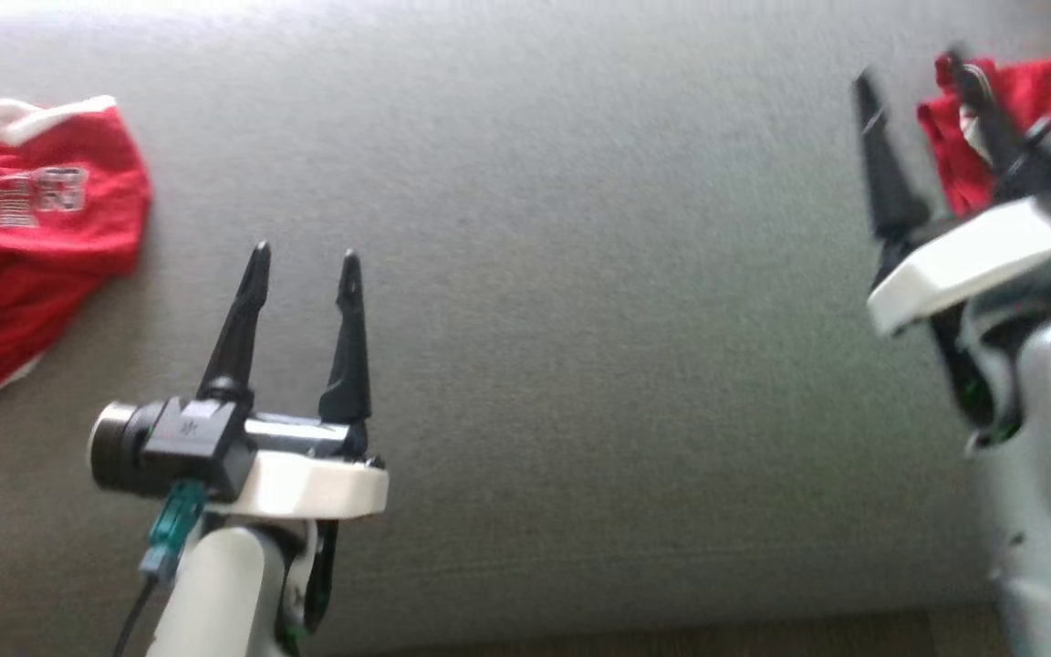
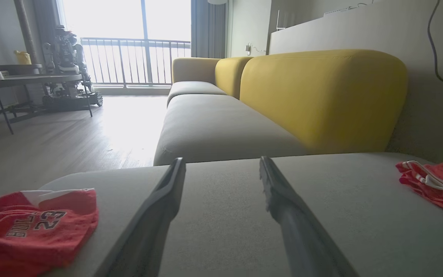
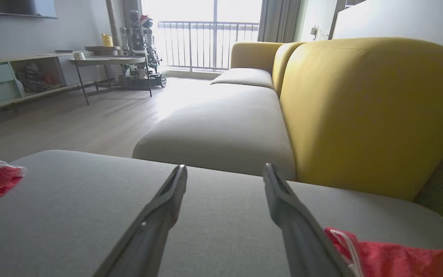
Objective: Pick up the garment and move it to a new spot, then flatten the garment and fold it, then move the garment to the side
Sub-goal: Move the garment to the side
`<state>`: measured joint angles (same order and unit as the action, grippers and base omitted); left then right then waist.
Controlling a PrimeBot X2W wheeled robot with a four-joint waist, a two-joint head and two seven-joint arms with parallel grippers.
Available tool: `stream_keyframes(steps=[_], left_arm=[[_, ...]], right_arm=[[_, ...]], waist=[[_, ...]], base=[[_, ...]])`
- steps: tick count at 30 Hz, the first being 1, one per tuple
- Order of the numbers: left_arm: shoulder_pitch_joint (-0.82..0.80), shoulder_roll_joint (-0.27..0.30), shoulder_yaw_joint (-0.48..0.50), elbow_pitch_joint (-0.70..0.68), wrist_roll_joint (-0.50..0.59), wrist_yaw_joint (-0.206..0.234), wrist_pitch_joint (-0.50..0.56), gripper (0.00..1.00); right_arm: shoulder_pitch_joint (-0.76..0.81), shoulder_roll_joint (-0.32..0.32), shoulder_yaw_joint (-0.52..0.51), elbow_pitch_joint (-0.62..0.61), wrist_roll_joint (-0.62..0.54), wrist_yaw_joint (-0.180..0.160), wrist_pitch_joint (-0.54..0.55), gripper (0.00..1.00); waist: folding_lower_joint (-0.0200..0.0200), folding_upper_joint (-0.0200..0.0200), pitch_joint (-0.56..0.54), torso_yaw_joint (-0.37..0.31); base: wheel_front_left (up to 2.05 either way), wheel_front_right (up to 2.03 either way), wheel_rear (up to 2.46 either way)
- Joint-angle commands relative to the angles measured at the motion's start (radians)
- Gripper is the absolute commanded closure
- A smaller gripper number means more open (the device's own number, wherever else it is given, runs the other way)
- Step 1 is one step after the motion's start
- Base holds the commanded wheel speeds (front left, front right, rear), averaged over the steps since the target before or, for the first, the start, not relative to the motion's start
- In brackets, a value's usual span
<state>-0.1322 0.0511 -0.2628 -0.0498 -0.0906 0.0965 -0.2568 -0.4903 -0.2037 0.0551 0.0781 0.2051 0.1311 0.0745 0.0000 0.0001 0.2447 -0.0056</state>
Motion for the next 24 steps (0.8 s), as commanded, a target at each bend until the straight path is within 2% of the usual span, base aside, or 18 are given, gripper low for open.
stream_keyframes(steps=[1, 7, 12, 15, 24], left_arm=[[0.001, 0.0, 0.044, -0.034, 0.0, 0.004, -0.005, 0.0], [0.064, 0.0, 0.068, -0.015, 0.002, 0.004, -0.005, 0.0], [0.105, -0.001, 0.058, 0.004, -0.004, 0.005, -0.005, 0.0], [0.122, -0.001, 0.041, 0.012, -0.013, 0.013, -0.005, 0.0], [0.163, -0.001, 0.046, 0.036, -0.015, 0.01, -0.005, 0.0]], right_arm=[[0.017, 0.019, 0.014, -0.022, 0.005, 0.0, -0.024, 0.0], [0.139, 0.1, -0.029, 0.016, 0.004, 0.0, -0.139, 0.0], [0.231, 0.14, -0.082, 0.055, -0.003, 0.0, -0.213, 0.0], [0.273, 0.151, -0.13, 0.061, 0.003, 0.0, -0.253, 0.0], [0.362, 0.153, -0.119, 0.077, 0.012, 0.0, -0.305, 0.0]], waist=[[0.0, -0.0001, -0.059, 0.055], [0.0, -0.0001, -0.123, 0.105], [0.0, -0.0001, -0.165, 0.132], [0.0, -0.0001, -0.188, 0.143], [0.0, -0.0001, -0.223, 0.151]], base=[[0.0, 0.0, 0.0], [0.0, 0.0, 0.0], [0.0, 0.0, 0.0], [0.0, 0.0, 0.0], [0.0, 0.0, 0.0]])
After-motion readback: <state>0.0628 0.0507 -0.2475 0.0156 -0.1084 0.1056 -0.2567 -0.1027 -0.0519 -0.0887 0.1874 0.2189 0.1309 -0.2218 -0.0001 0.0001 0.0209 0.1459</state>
